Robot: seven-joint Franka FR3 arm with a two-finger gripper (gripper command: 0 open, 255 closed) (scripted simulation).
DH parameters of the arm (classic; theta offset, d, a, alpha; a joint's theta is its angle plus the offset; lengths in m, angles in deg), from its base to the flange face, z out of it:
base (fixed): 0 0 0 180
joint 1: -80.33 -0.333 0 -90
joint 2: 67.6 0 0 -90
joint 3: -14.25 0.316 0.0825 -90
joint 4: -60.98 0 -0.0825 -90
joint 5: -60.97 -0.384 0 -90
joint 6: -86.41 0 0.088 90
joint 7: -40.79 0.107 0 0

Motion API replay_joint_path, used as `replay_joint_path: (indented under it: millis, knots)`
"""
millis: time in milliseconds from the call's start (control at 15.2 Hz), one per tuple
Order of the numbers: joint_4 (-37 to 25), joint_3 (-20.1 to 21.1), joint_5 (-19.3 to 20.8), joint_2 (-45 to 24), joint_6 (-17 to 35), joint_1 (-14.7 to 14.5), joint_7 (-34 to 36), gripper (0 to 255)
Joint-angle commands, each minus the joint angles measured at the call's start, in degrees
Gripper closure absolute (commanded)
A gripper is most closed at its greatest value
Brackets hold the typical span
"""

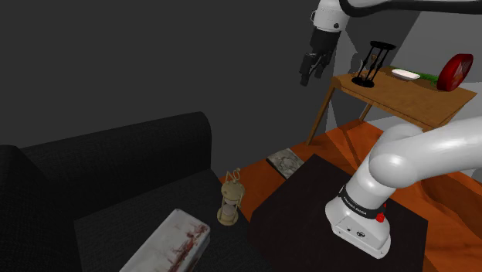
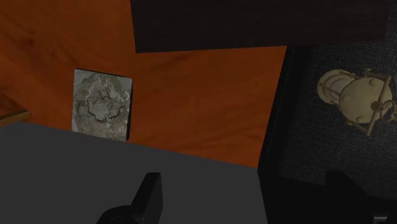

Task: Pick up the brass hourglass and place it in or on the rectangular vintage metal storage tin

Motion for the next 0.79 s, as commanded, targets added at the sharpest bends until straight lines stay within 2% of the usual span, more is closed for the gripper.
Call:
replay_joint_path:
  millis: [0, 726]
  knots:
    - [0.0, 0.0, 0.0, 0.0, 0.0, 0.0, 0.0, 0]
    - [15.93, 7.35, -7.92, -1.35, 16.49, -3.87, 11.85, 0]
